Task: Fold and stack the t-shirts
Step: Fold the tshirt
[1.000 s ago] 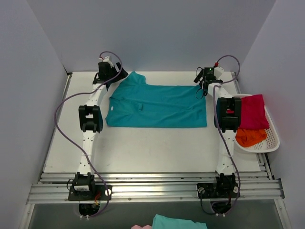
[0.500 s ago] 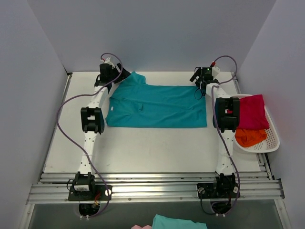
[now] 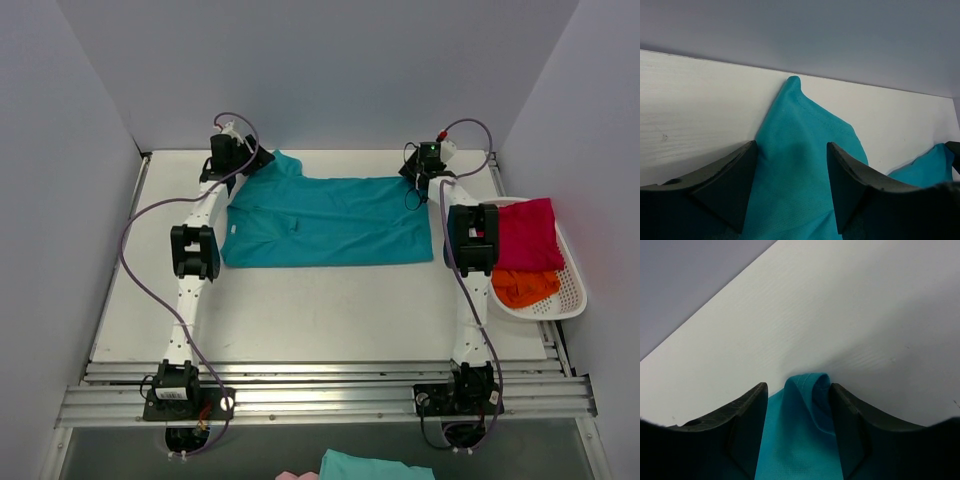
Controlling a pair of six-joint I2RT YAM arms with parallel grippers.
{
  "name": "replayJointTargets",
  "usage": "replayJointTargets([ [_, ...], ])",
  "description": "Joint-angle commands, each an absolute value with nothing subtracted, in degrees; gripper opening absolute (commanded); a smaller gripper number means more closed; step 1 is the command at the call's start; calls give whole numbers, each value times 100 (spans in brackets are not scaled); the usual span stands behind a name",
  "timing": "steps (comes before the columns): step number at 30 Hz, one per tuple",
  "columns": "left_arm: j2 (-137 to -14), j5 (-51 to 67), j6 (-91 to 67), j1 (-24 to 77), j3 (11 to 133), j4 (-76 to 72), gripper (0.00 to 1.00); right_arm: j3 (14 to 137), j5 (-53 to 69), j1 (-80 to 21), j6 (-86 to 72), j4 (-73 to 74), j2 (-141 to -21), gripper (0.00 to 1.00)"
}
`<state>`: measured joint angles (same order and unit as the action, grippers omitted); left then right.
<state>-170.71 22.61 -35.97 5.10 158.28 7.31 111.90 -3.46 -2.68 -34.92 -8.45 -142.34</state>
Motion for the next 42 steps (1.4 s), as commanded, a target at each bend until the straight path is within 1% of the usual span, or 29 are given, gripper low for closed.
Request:
replayJointTargets([
  [1, -17200, 2434, -3647, 562, 16110, 677, 65, 11215, -185, -299, -3551, -817, -14361, 47],
  [5, -17183, 2426, -3647, 563, 16093, 677, 57, 11197, -123, -308, -3568, -861, -14388, 40],
  [6, -17174, 2426, -3647, 563, 16084, 677, 54, 11197, -114, -308, -3568, -861, -14388, 35],
  [7, -17174, 2408, -3656, 554, 16075, 694, 53, 11197, -106, -316, -3568, -870, -14396, 32],
  [8, -17165, 2382, -3665, 562, 16049, 686, 50, 11197, -97, -316, -3560, -870, -14405, 27],
  [9, -17156, 2373, -3674, 554, 16031, 686, 42, 11197, -105, -316, -3551, -870, -14405, 24],
  [11, -17156, 2329, -3691, 554, 16031, 694, 32, 11197, -97, -316, -3542, -870, -14405, 16],
  [12, -17148, 2329, -3691, 554, 16023, 694, 28, 11197, -97, -308, -3533, -879, -14405, 14],
  [13, -17147, 2329, -3665, 554, 16031, 694, 21, 11206, -97, -308, -3533, -879, -14405, 11],
  [14, -17139, 2338, -3656, 562, 16031, 686, 17, 11215, -88, -308, -3533, -888, -14414, 5],
  [15, -17139, 2338, -3648, 571, 16014, 686, 15, 11215, -79, -308, -3533, -888, -14423, 3],
  [16, -17130, 2347, -3630, 571, 16014, 686, 11, 11250, -70, -316, -3533, -879, -14432, 1],
  [19, -17007, 2294, -3464, 545, 15847, 616, 6, 11267, -70, -316, -3542, -879, -14441, 0],
  [20, -16937, 2233, -3402, 545, 15760, 589, 3, 11302, -62, -316, -3542, -870, -14449, 0],
  [22, -16700, 2022, -3296, 536, 15496, 563, 2, 11373, -62, -316, -3524, -827, -14458, 0],
  [30, -16041, 1820, -2883, 510, 15144, 650, 2, 11698, -62, -308, -3419, -747, -14274, 0],
  [37, -15680, 1714, -2654, 510, 14916, 695, 2, 11628, -79, -299, -3340, -668, -14063, 0],
  [42, -15285, 1635, -2532, 527, 14328, 501, 2, 11391, -79, -308, -3296, -712, -13808, 0],
])
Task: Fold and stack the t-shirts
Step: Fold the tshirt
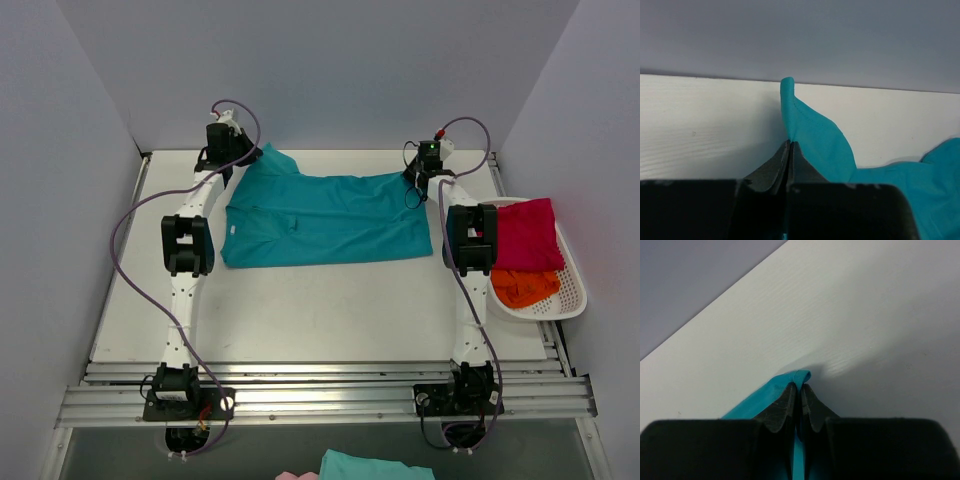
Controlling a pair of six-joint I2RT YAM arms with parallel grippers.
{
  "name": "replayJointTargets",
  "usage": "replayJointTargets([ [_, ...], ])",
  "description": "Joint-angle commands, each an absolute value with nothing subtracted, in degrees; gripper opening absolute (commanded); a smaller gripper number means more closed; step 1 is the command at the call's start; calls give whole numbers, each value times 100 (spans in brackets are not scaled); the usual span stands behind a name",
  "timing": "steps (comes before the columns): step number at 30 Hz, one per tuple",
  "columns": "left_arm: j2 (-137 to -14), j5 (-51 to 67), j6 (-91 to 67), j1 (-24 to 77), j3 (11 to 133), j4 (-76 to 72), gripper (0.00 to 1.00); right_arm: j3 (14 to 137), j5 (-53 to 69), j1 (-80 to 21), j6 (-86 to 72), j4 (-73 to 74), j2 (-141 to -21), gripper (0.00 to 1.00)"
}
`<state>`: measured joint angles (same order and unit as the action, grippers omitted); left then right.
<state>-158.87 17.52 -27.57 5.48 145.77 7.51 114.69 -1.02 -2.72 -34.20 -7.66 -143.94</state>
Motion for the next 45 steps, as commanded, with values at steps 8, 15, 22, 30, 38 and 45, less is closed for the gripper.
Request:
replayJointTargets([
  [8, -14555, 1415, -2075, 606, 13194, 220, 2, 10846, -97, -308, -3208, -835, -13264, 0],
  [15, -13492, 1073, -1671, 712, 11762, -351, 2, 10205, -132, -351, -3138, -957, -12727, 0],
  [22, -12332, 677, -1450, 852, 9925, -966, 2, 8801, -272, -395, -3085, -1195, -11858, 0],
  [30, -10856, -324, -933, 1265, 7684, -1538, 2, 7419, -623, -439, -3261, -1240, -11040, 0],
  [38, -10353, -2176, -826, 1503, 7091, -714, 11, 7312, -1599, -343, -3752, -388, -10933, 1],
  [45, -10319, -3725, -1564, 1424, 7112, -78, 94, 7638, -2276, -316, -4087, 378, -11110, 100],
])
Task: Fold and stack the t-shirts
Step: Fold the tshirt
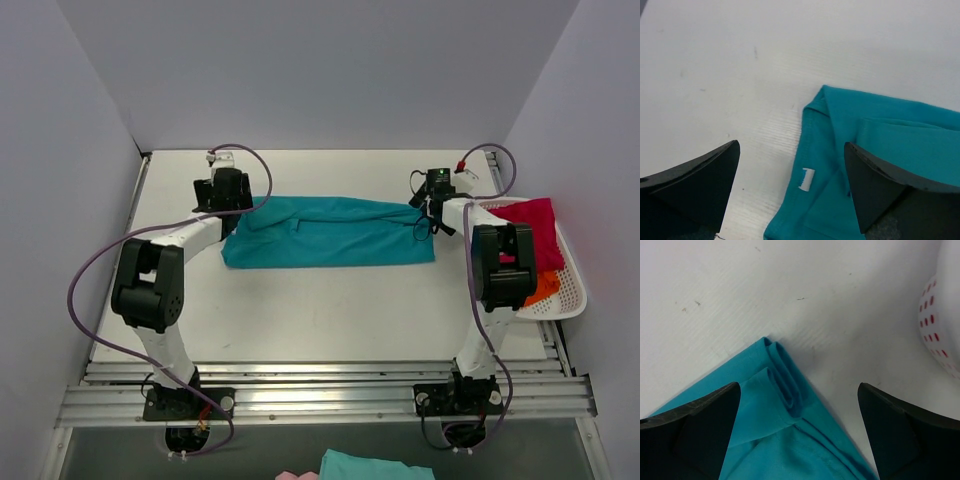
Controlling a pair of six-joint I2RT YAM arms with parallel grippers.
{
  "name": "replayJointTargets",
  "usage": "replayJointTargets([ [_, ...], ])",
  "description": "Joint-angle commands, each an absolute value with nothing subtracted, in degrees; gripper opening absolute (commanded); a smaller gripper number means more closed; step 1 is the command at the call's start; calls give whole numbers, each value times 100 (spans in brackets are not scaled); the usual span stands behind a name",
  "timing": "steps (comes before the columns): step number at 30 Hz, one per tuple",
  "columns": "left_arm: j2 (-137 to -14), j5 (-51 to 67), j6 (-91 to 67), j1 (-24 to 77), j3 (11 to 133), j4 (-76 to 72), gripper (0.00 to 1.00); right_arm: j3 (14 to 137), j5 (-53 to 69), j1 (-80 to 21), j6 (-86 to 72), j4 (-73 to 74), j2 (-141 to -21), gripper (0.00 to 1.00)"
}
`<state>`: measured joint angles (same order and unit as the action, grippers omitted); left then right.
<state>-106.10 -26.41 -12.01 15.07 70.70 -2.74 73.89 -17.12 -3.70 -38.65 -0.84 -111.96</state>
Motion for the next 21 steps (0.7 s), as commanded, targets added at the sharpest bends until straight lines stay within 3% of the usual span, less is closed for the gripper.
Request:
replayJointTargets([
  [1, -10231, -3770, -1730, 1389, 6997, -253, 94, 7620, -2355, -325, -4122, 378, -11057, 100],
  [6, -9809, -3719, -1952, 1213, 6478, -834, 94, 7392, -2303, -395, -4201, 142, -10723, 100],
  [17, -11380, -302, -1845, 1143, 7997, -852, 99, 7585, -2004, -747, -4052, -167, -10617, 99],
  [21, -11829, 244, -1977, 1090, 8348, -774, 97, 7585, -2013, -729, -3999, -185, -10644, 99],
])
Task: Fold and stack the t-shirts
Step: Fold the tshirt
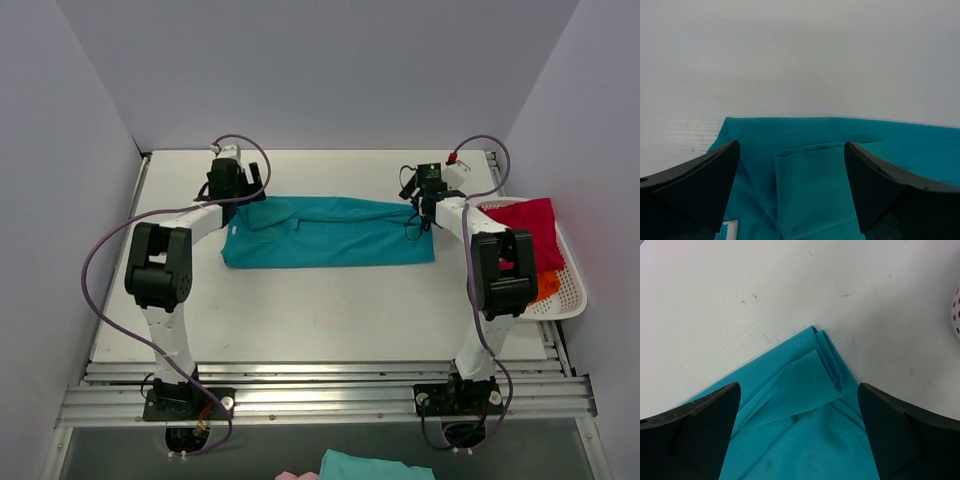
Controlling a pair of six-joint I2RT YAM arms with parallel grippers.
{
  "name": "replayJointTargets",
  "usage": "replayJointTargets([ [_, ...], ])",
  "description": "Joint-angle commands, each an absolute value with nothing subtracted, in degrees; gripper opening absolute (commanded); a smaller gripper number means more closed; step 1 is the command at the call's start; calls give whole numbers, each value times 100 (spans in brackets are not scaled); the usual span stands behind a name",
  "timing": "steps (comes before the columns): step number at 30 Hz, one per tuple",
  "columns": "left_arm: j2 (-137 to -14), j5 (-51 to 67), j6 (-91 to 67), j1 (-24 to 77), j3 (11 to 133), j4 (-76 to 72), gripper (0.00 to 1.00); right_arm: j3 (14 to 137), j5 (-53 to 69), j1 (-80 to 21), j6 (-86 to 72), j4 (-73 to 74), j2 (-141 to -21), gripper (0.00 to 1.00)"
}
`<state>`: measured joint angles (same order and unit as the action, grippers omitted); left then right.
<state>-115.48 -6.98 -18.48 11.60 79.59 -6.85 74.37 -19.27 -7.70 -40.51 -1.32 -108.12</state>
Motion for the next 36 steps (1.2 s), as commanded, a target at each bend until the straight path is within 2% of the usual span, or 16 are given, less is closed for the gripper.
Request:
replayJointTargets([
  [1, -11891, 307, -2004, 1064, 8402, -678, 93, 7611, -2013, -729, -3990, -176, -10661, 99],
  [13, -11944, 887, -2197, 896, 8086, -1125, 91, 7585, -1978, -729, -3990, -237, -10784, 97],
  [20, -12050, 1019, -2302, 888, 8191, -1046, 85, 7576, -2039, -729, -3973, -228, -10784, 97],
  [24, -12076, 1028, -2329, 888, 8244, -923, 69, 7559, -2057, -729, -3973, -237, -10845, 96],
  [30, -12067, 1002, -2338, 888, 8227, -826, 57, 7550, -2039, -712, -3981, -229, -10863, 96],
  [33, -12059, 958, -2338, 888, 8200, -800, 45, 7532, -2039, -703, -3964, -237, -10846, 96],
  [36, -12041, 949, -2338, 879, 8200, -747, 10, 7497, -2030, -694, -3973, -246, -10828, 96],
])
